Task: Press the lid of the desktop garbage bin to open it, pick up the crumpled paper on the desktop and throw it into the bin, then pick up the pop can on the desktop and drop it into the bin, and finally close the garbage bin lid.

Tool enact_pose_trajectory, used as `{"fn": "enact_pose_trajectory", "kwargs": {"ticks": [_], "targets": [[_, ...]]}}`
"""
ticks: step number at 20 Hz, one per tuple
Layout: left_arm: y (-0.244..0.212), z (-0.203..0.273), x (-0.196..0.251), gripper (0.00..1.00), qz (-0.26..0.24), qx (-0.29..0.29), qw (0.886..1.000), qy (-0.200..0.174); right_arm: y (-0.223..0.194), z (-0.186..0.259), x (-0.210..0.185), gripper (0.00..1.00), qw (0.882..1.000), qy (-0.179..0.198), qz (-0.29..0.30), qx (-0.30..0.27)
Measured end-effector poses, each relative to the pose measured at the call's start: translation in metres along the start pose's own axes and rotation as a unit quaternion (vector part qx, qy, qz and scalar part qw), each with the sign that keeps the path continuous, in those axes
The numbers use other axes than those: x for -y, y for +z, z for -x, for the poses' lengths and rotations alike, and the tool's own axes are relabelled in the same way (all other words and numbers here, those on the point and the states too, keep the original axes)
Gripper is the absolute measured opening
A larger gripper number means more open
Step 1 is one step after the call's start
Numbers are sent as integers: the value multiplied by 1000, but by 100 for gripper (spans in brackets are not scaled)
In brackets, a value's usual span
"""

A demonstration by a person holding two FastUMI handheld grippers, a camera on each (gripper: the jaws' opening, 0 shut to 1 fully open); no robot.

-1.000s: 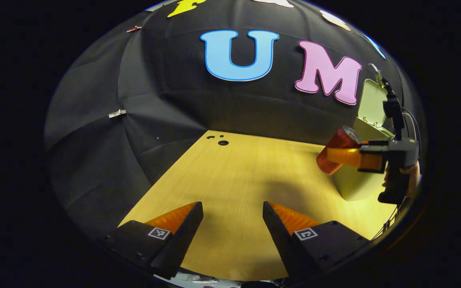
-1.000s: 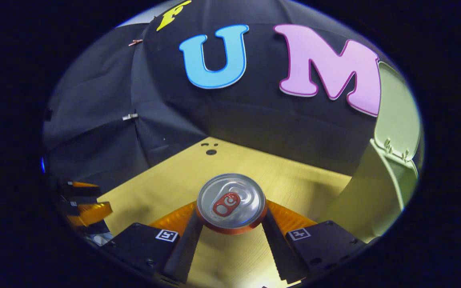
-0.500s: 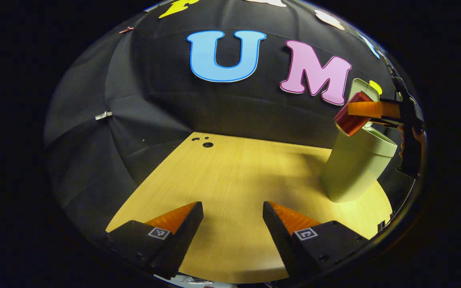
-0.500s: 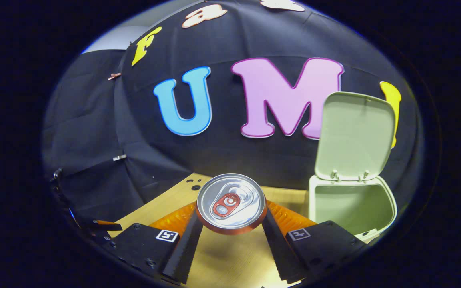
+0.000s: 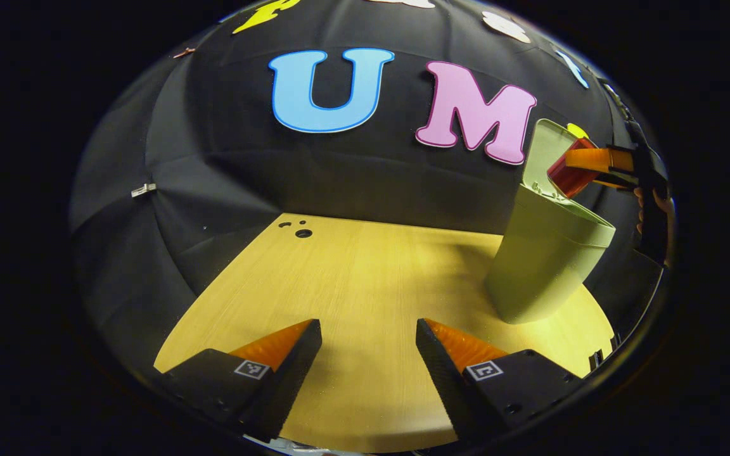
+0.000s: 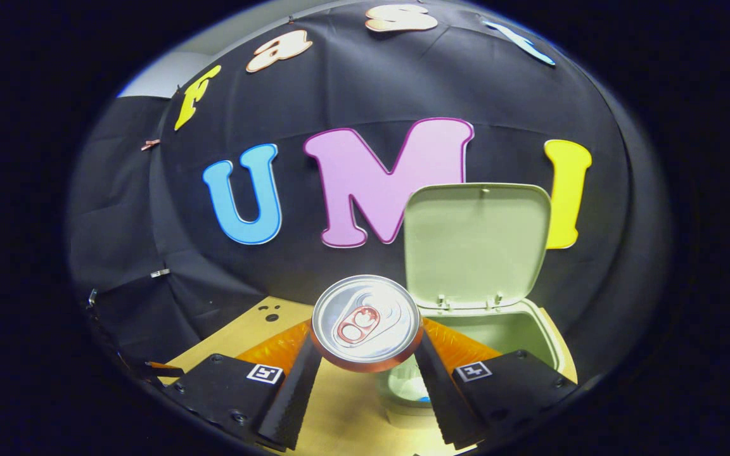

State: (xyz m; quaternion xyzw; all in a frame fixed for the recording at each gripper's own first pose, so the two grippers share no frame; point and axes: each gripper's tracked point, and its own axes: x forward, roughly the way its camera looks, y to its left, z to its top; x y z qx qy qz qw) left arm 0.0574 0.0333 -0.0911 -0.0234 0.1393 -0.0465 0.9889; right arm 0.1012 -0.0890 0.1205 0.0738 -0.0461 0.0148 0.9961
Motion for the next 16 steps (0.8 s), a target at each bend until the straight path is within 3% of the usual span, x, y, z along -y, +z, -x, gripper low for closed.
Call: {"fn": "enact_pose_trajectory", "kwargs": {"ticks": [7, 16], "targets": [[1, 0, 26, 96, -1, -1, 1000, 6, -13, 10, 51, 83, 999, -36, -3, -9], [-23, 21, 50, 96, 24, -18, 997, 67, -43, -18, 80, 83, 999, -9, 2, -40]]}}
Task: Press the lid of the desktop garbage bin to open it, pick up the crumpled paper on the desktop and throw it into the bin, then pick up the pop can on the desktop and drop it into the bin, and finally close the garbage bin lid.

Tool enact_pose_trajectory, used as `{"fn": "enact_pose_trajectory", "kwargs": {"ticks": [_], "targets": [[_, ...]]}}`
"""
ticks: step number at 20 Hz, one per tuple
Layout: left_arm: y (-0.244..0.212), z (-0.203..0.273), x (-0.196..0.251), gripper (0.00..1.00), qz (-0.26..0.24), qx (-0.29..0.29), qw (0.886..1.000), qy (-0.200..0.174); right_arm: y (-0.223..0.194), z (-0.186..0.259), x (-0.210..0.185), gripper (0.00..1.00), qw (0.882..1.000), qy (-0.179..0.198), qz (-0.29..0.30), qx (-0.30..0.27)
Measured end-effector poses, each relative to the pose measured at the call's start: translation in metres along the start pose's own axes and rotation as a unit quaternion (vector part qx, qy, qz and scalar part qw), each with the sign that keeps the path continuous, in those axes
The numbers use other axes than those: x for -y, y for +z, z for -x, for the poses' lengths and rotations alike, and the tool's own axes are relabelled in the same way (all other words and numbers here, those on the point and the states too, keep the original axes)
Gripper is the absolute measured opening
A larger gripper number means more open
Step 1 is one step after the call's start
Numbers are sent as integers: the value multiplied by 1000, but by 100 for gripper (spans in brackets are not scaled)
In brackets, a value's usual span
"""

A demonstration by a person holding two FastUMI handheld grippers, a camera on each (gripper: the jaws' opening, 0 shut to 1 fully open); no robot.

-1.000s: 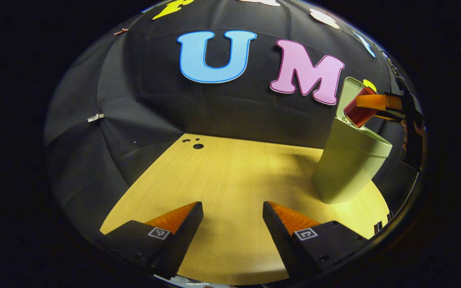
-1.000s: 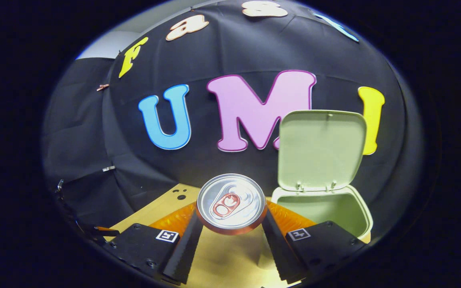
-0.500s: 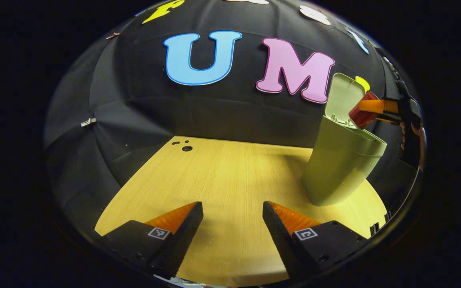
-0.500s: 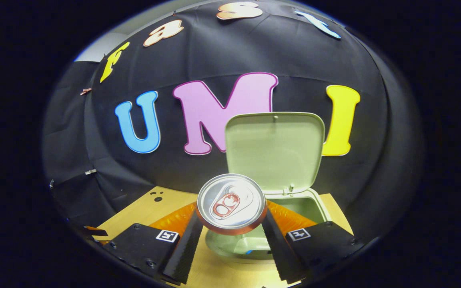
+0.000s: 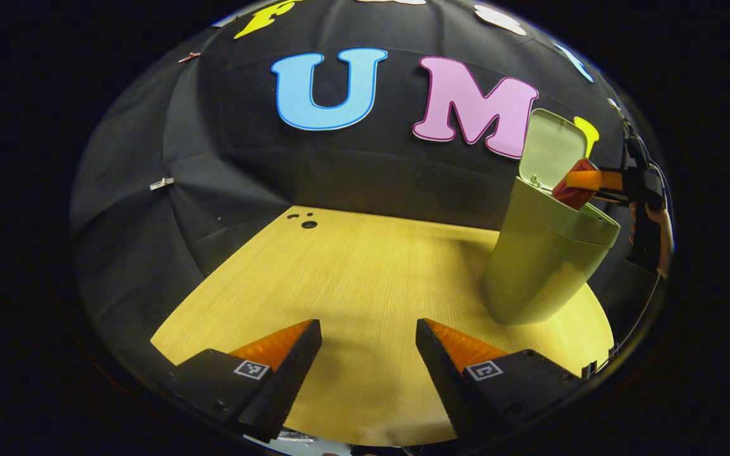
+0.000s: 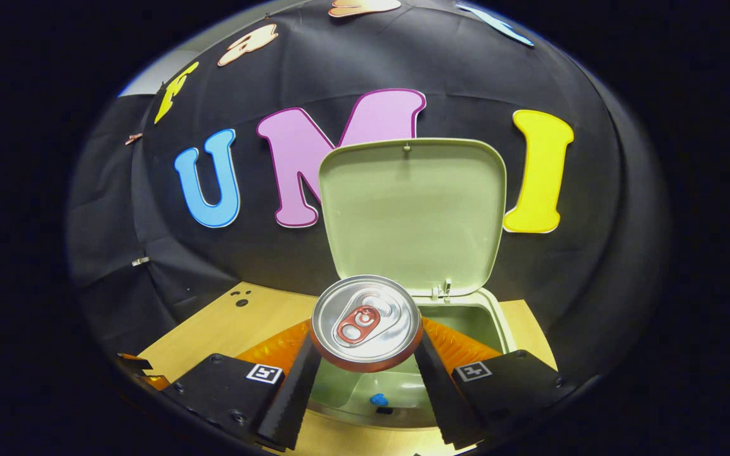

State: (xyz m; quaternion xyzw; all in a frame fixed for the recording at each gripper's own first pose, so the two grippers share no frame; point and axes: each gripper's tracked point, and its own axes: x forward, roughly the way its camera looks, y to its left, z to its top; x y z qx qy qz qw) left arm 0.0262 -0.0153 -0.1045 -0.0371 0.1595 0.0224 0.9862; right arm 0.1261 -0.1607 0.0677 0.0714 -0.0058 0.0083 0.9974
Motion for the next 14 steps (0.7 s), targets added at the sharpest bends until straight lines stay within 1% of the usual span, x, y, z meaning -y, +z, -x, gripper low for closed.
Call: {"fn": "enact_pose_trajectory", "kwargs": {"ticks": [2, 5, 6, 7, 10, 12, 14], "targets": [[-9, 9, 7, 96, 11, -5, 1000, 14, -8, -7, 2, 83, 1000, 10, 1, -10], [-15, 22, 19, 96, 14, -3, 1000, 19, -10, -10, 6, 85, 1000, 10, 1, -16], [-16, 26, 19, 96, 9, -2, 1000, 19, -9, -9, 8, 87, 1000, 5, 4, -13], [-17, 29, 19, 96, 5, -1, 1000, 19, -6, -7, 9, 92, 1000, 1, 6, -8], [-15, 38, 11, 97, 0, 9, 1000, 13, 6, 5, 9, 98, 1000, -14, 16, 3], [-13, 44, 0, 96, 3, 16, 1000, 10, 22, 16, 8, 98, 999, -26, 20, 17], [-14, 51, -15, 97, 10, 22, 1000, 12, 41, 31, 4, 98, 999, -31, 25, 33]]}}
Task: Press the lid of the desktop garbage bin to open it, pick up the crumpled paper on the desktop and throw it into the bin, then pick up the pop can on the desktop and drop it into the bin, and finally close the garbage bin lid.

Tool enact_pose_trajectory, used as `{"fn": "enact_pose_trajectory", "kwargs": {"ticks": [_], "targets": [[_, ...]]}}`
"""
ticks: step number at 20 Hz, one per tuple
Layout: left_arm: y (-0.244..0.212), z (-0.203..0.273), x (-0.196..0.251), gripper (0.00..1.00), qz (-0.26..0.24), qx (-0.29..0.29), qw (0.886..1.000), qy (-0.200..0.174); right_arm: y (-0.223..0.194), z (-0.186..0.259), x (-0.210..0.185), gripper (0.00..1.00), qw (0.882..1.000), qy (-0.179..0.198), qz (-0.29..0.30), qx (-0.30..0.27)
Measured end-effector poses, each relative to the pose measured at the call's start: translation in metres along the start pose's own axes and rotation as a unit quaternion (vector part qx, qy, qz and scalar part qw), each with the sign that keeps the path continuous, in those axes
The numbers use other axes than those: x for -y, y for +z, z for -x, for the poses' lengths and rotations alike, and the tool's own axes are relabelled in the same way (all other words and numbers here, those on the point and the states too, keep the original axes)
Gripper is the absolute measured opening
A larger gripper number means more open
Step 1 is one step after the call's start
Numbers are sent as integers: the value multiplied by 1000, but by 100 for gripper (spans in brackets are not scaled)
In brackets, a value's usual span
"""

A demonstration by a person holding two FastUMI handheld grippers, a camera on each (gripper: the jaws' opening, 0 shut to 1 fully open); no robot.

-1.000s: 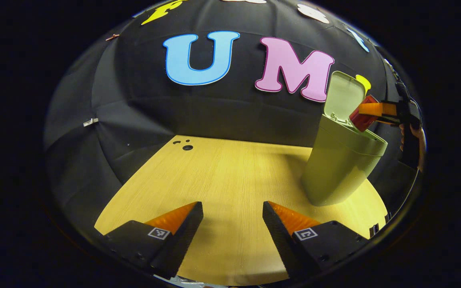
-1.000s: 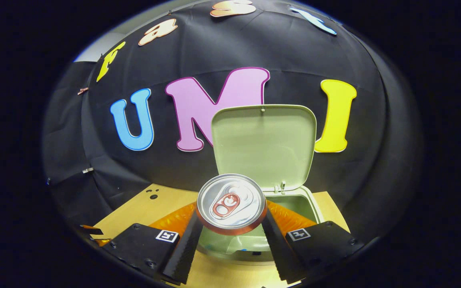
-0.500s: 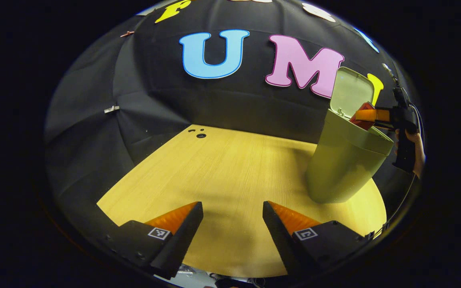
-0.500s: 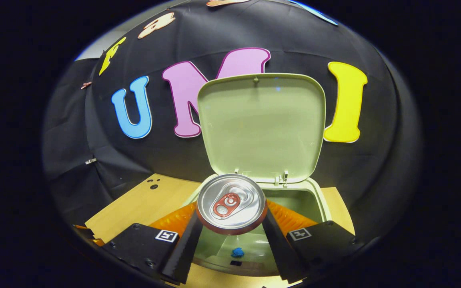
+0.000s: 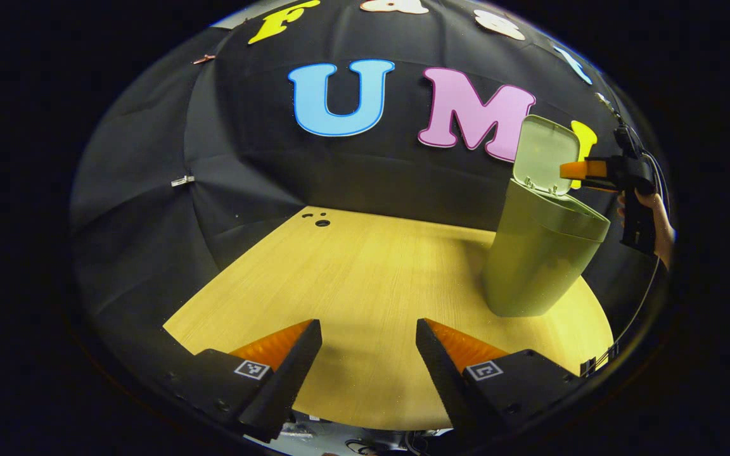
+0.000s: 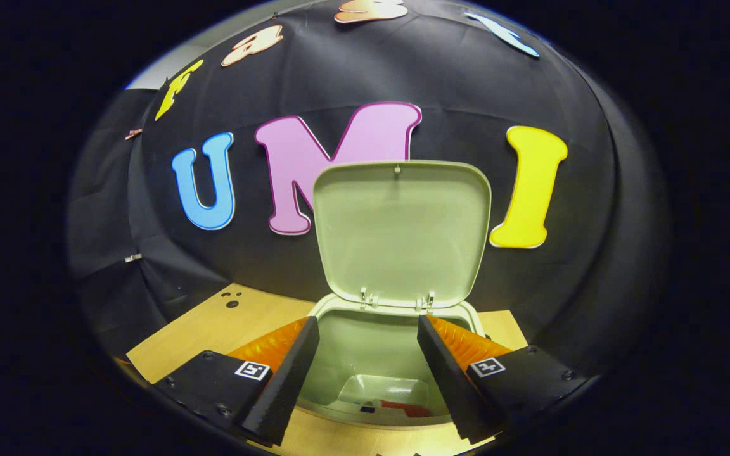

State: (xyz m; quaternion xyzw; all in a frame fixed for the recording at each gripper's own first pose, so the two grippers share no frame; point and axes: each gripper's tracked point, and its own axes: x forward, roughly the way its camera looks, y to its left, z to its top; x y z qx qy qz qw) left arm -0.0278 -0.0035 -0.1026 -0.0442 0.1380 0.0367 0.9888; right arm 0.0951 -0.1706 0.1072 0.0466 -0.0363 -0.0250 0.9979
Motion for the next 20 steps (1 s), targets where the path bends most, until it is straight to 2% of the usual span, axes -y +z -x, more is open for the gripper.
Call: {"fn": "enact_pose_trajectory", "kwargs": {"ticks": [5, 11, 14, 16, 20], "targets": [[-5, 20, -34, 96, 7, 14, 1000, -3, 57, 24, -2, 98, 998, -22, 31, 40], [-4, 38, -70, 96, 9, 43, 999, 11, 102, 34, -6, 97, 996, -46, 31, 67], [-1, 38, -72, 96, 31, 44, 998, 12, 128, 28, -8, 98, 994, -49, 39, 85], [3, 33, -74, 96, 31, 47, 998, 19, 143, 19, 4, 98, 992, -73, 48, 90], [19, 15, -63, 96, 40, 54, 997, 24, 166, -12, 14, 98, 991, -83, 49, 88]]}}
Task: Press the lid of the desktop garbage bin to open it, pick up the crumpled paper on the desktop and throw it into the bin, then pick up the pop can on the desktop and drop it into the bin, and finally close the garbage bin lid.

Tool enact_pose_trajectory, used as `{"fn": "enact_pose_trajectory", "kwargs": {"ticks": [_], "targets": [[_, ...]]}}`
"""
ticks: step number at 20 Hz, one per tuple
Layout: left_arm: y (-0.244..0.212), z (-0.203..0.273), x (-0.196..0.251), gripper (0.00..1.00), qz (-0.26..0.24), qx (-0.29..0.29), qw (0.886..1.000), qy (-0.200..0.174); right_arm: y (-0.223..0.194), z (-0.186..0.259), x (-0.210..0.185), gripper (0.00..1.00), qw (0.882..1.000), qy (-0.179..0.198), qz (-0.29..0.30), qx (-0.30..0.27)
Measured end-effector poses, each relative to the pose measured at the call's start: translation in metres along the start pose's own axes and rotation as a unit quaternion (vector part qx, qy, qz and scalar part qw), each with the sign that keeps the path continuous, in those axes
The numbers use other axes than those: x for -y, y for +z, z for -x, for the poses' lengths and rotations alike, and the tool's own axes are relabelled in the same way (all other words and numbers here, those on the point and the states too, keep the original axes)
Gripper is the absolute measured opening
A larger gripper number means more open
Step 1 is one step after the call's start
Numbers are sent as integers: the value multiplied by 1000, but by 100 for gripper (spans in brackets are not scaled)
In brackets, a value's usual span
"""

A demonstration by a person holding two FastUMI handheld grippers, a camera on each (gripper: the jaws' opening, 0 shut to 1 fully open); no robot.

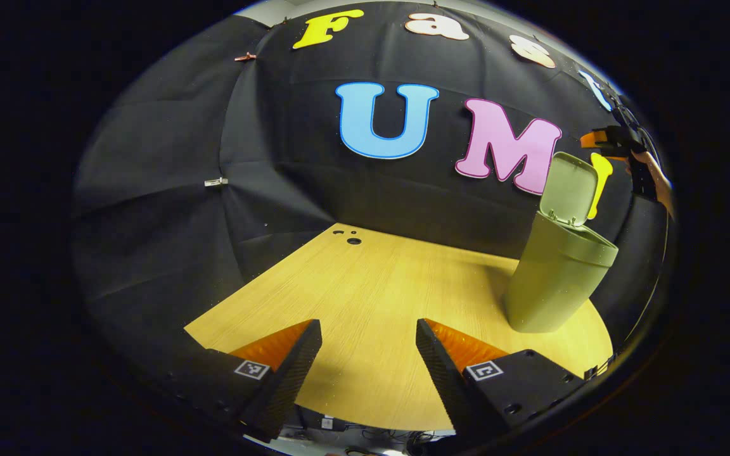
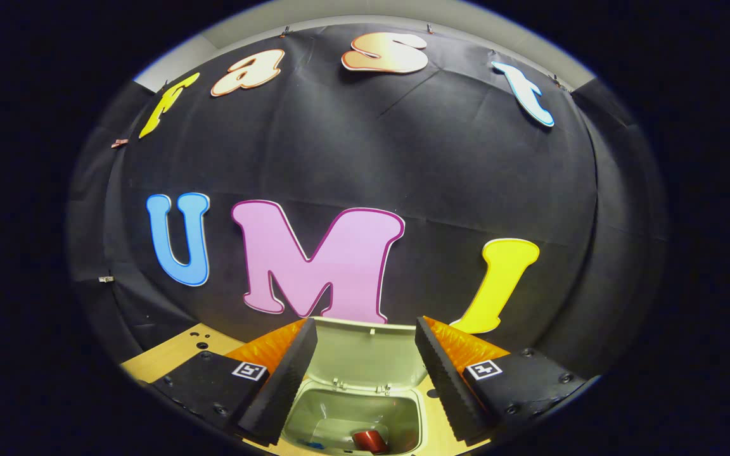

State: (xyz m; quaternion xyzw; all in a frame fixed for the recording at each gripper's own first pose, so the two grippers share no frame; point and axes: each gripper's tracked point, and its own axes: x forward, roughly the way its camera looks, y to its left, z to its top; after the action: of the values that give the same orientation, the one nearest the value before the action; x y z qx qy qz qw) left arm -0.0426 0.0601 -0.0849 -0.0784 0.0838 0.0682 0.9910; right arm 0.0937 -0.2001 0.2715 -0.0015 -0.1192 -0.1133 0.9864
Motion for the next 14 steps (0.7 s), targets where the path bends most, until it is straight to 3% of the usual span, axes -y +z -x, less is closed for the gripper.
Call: {"fn": "enact_pose_trajectory", "kwargs": {"ticks": [9, 14], "targets": [[22, -38, 27, 96, 1, 4, 1000, 8, -26, -75, 9, 98, 998, -6, -23, -55], [23, -45, 35, 96, -7, -1, 1000, 1, -33, -80, 7, 97, 997, 4, -46, -69]]}}
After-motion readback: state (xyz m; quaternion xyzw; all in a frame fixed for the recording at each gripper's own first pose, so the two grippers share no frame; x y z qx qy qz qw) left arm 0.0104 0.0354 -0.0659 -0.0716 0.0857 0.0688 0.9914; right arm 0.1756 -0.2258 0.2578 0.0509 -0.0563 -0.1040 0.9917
